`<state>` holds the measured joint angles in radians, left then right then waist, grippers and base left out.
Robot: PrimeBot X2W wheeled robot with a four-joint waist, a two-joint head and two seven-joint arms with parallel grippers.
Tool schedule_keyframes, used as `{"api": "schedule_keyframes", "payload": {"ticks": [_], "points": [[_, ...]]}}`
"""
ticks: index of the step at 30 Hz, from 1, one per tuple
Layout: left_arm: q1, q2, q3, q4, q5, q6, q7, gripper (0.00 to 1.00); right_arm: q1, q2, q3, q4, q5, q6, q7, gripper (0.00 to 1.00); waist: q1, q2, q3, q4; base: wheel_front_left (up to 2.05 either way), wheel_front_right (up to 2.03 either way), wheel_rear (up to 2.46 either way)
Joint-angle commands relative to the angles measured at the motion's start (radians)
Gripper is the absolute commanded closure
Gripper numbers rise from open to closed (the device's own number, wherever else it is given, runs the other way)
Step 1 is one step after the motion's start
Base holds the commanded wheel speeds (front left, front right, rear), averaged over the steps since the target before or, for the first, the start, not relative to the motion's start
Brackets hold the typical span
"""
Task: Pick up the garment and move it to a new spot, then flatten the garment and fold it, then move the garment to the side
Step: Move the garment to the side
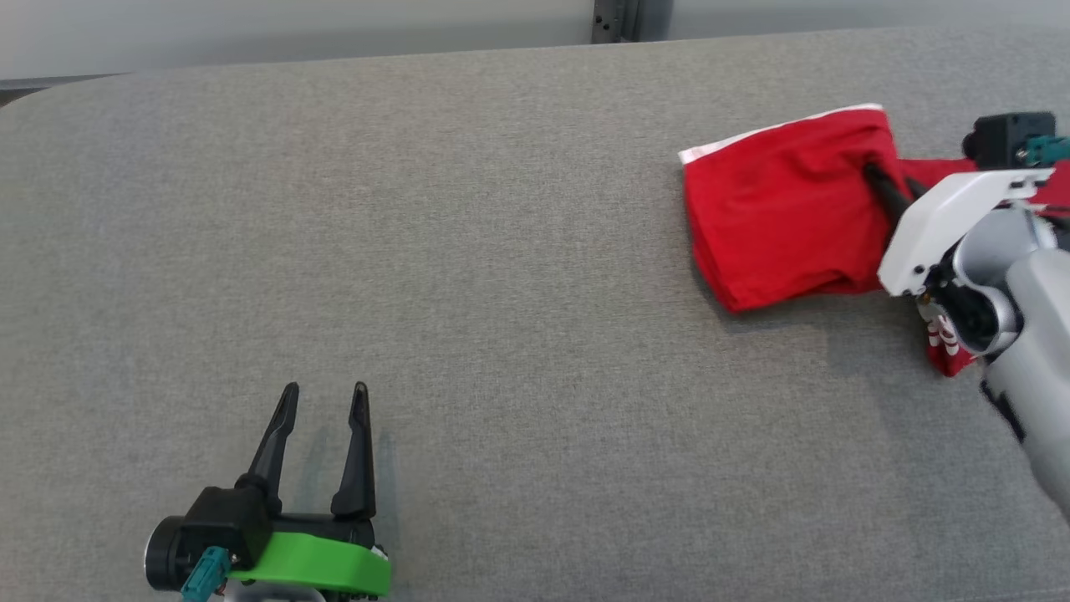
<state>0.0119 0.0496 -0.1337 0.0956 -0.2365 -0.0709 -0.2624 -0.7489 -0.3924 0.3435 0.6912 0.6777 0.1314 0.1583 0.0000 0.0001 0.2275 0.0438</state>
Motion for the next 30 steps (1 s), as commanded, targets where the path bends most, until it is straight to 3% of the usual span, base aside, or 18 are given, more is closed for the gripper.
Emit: {"api": "schedule_keyframes", "payload": {"ticks": [1,8,12,13,14,16,19,22,24,30], "points": [[-0.019,0.002,-0.003,-0.002,0.002,-0.007,-0.003,0.0,-0.016,-0.038,0.004,-0.023,0.001,-0.002,0.037,1.0,0.0,-0.0001,0.022,-0.054,0.0,0.0,0.0],[-0.043,0.002,-0.009,0.007,0.009,-0.017,-0.003,0.0,-0.068,-0.196,-0.037,-0.111,-0.002,-0.002,0.267,1.0,0.0,-0.0001,0.052,-0.049,0.0,0.0,0.0],[-0.044,0.002,-0.005,0.019,0.011,-0.024,-0.003,0.0,-0.049,-0.256,-0.092,-0.064,-0.078,-0.001,0.35,1.0,0.0,-0.0001,0.056,-0.03,0.0,0.0,0.0],[-0.046,0.002,-0.006,0.022,0.009,-0.025,-0.003,0.0,-0.042,-0.273,-0.106,-0.04,-0.122,-0.001,0.355,0.71,0.0,-0.0001,0.057,-0.024,0.0,0.0,0.0],[-0.049,0.002,-0.008,0.024,0.006,-0.026,-0.003,0.0,-0.039,-0.293,-0.122,-0.024,-0.176,-0.001,0.336,0.0,0.0,-0.0001,0.057,-0.018,0.0,0.0,0.0],[-0.052,0.002,-0.013,0.026,-0.001,-0.026,-0.003,0.0,-0.029,-0.302,-0.16,0.003,-0.266,-0.002,0.286,0.0,0.0,-0.0001,0.054,-0.005,0.0,0.0,0.0],[-0.044,0.002,-0.015,0.03,-0.007,-0.02,-0.003,0.0,0.009,-0.264,-0.203,0.004,-0.364,-0.001,0.19,0.0,0.0,-0.0001,0.044,0.007,0.0,0.0,0.0],[-0.022,0.002,-0.009,0.038,-0.017,-0.009,-0.003,0.0,0.049,-0.244,-0.275,-0.06,-0.44,-0.002,0.013,0.0,0.0,-0.0001,0.02,0.021,0.0,0.0,0.0],[-0.001,0.002,0.0,0.042,-0.033,0.005,-0.003,0.0,0.154,-0.161,-0.332,-0.137,-0.496,-0.002,-0.118,0.0,0.0,-0.0001,-0.02,0.031,0.0,0.0,0.0],[0.064,0.002,0.016,0.053,-0.052,0.043,-0.003,0.0,0.433,0.002,-0.37,-0.379,-0.556,-0.002,-0.295,0.0,0.0,-0.0001,-0.12,0.039,0.0,0.0,0.0]]}}
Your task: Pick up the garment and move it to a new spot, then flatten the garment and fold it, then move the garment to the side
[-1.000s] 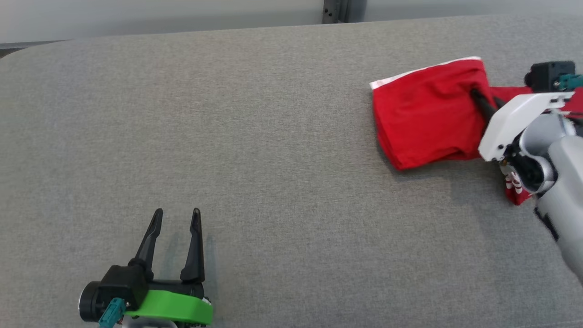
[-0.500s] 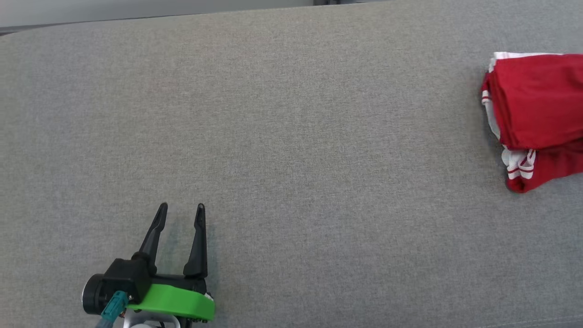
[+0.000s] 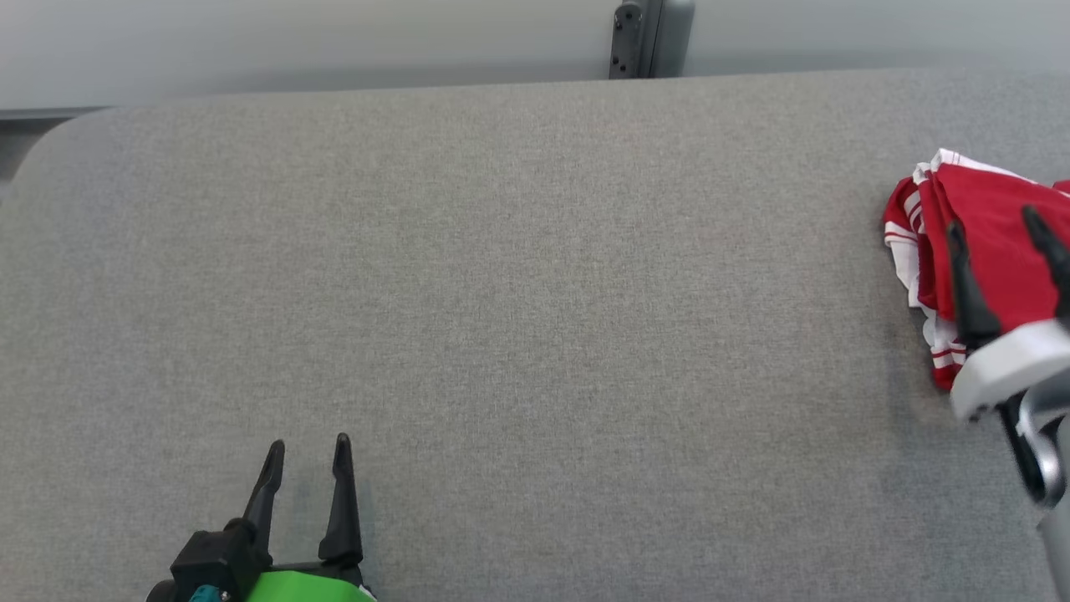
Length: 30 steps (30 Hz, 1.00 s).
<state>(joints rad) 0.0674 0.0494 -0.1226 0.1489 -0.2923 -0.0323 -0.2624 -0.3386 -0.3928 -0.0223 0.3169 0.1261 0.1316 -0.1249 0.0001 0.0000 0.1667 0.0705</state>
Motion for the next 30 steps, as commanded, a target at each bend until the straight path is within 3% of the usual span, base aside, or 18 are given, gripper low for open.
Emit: {"api": "schedule_keyframes", "payload": {"ticks": [1,5,9,14,18,30], "points": [[0.019,0.002,0.01,0.003,-0.007,0.01,-0.003,0.0,0.067,0.032,-0.01,-0.036,-0.015,-0.002,-0.051,0.0,-0.0001,0.0,-0.076,0.015,0.0,0.0,0.0],[0.056,0.003,0.039,-0.005,-0.013,0.022,-0.003,0.0,0.23,0.117,0.001,-0.108,-0.055,-0.002,-0.131,0.0,-0.0001,0.0,-0.141,0.035,0.0,0.0,0.0],[0.087,0.003,0.079,-0.019,0.021,0.025,-0.003,0.0,0.352,0.212,-0.003,-0.207,-0.073,-0.002,-0.141,0.0,-0.0001,0.0,-0.18,0.057,0.0,0.0,0.0],[0.099,0.002,0.119,-0.012,0.042,-0.002,-0.003,0.0,0.461,0.289,-0.02,-0.281,-0.102,-0.002,-0.14,0.0,-0.0001,0.0,-0.2,0.065,0.0,0.0,0.0],[0.108,0.002,0.126,0.001,0.059,-0.03,-0.003,0.0,0.503,0.324,-0.05,-0.302,-0.113,-0.002,-0.14,0.0,-0.0001,0.0,-0.215,0.053,0.0,0.0,0.0],[0.087,0.002,0.114,0.018,0.065,-0.048,-0.003,0.0,0.504,0.342,-0.085,-0.323,-0.115,-0.002,-0.14,0.0,-0.0001,0.0,-0.215,0.028,0.0,0.0,0.0]]}}
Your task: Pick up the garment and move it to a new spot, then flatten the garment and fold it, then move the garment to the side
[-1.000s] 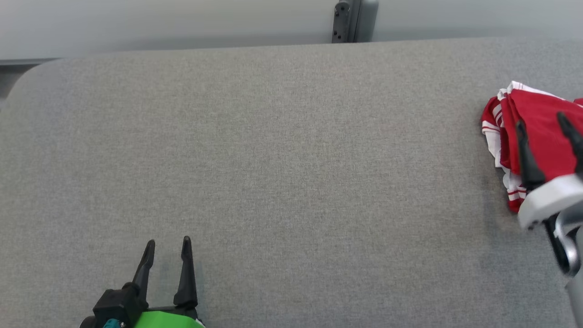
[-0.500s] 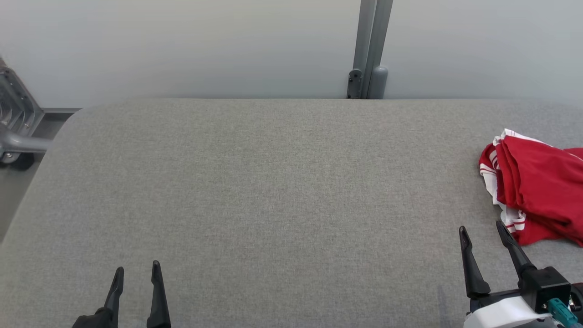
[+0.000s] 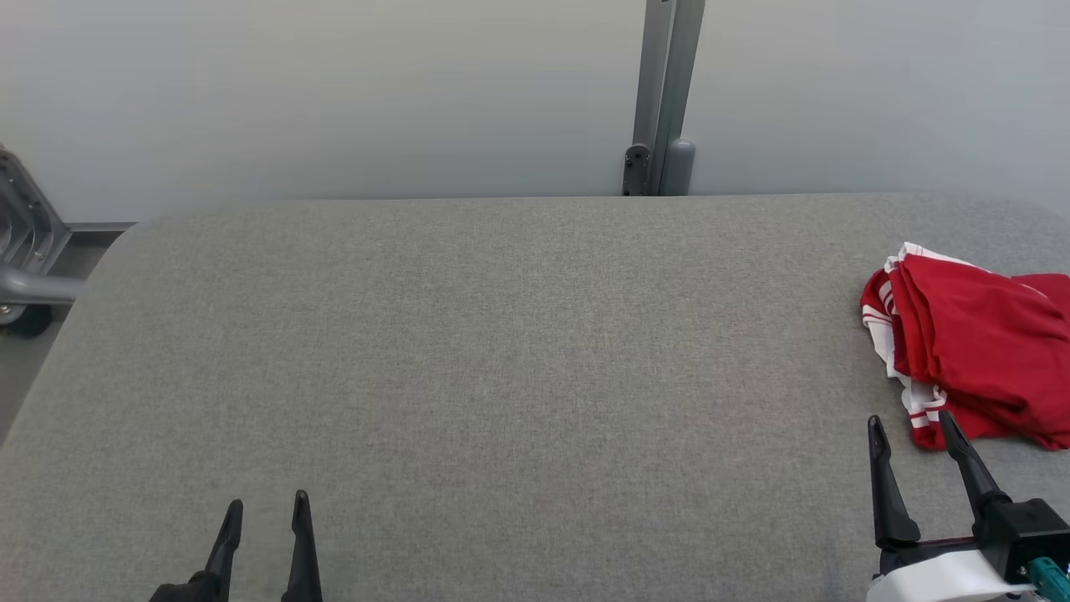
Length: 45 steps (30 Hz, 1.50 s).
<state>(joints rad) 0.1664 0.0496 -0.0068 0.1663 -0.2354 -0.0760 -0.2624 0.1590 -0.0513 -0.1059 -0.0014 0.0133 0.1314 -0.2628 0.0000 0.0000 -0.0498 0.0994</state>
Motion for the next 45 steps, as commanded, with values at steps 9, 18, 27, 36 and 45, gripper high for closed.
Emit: {"api": "schedule_keyframes", "payload": {"ticks": [9,18,27,36,45], "points": [[-0.003,-0.003,-0.01,0.045,-0.03,-0.013,0.015,1.0,-0.007,0.009,-0.009,0.044,0.036,0.0,0.013,1.0,0.0,0.0,0.006,-0.006,0.0,0.0,0.0],[-0.038,-0.002,0.007,0.048,-0.198,-0.018,0.06,1.0,-0.04,0.007,-0.009,0.068,0.231,0.0,0.059,1.0,0.0,0.0,0.009,-0.013,0.0,0.0,0.0],[-0.068,-0.002,0.021,0.051,-0.345,-0.023,0.099,1.0,-0.068,0.006,-0.007,0.087,0.402,0.0,0.097,1.0,0.0,0.0,0.013,-0.019,0.0,0.0,0.0],[-0.096,-0.001,0.034,0.054,-0.479,-0.028,0.135,1.0,-0.094,0.005,-0.007,0.107,0.557,0.0,0.133,1.0,0.0,0.0,0.016,-0.026,0.0,0.0,0.0],[-0.122,-0.001,0.046,0.057,-0.6,-0.031,0.167,1.0,-0.119,0.004,-0.007,0.125,0.698,0.0,0.166,1.0,0.0,0.0,0.02,-0.033,0.0,0.0,0.0]]}}
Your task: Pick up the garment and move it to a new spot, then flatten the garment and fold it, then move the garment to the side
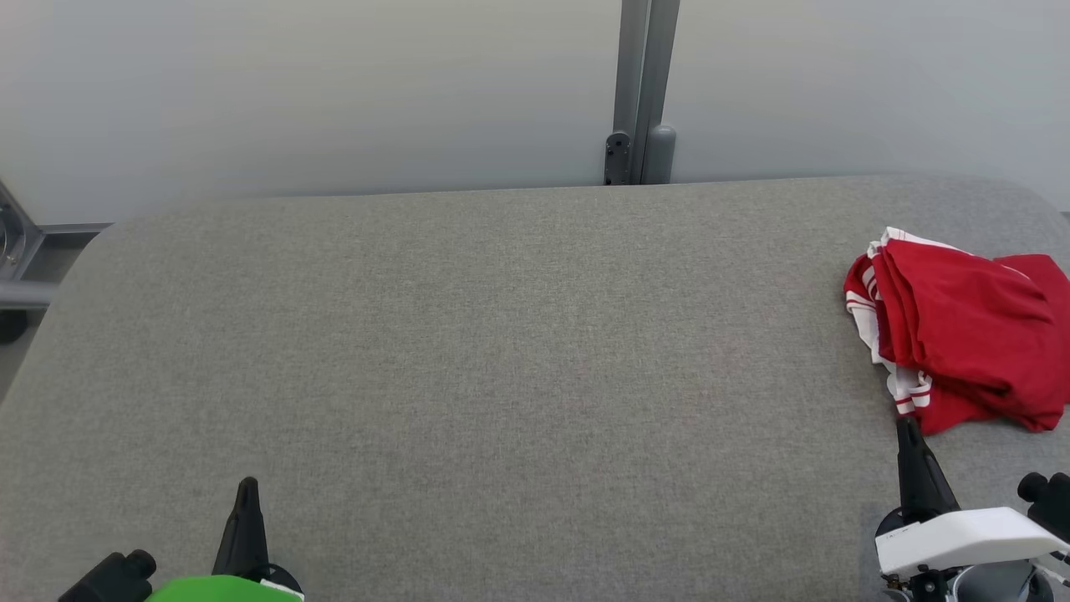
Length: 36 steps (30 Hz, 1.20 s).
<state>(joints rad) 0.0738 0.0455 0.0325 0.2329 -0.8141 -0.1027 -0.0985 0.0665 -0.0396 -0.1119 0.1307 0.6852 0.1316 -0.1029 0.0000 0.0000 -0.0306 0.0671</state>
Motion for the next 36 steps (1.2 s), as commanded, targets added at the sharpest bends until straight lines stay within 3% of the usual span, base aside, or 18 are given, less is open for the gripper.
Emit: {"api": "schedule_keyframes", "payload": {"ticks": [1,36], "points": [[-0.032,0.003,0.008,-0.01,-0.034,-0.005,0.007,1.0,-0.029,-0.008,-0.001,-0.005,0.041,0.0,0.009,1.0,0.0,0.0,0.001,-0.001,0.0,0.0,0.0],[-0.111,0.005,0.045,0.001,-0.412,-0.018,0.109,1.0,-0.105,-0.011,-0.002,0.054,0.477,-0.001,0.113,1.0,0.0,0.0,0.014,-0.027,0.0,0.0,0.0]]}}
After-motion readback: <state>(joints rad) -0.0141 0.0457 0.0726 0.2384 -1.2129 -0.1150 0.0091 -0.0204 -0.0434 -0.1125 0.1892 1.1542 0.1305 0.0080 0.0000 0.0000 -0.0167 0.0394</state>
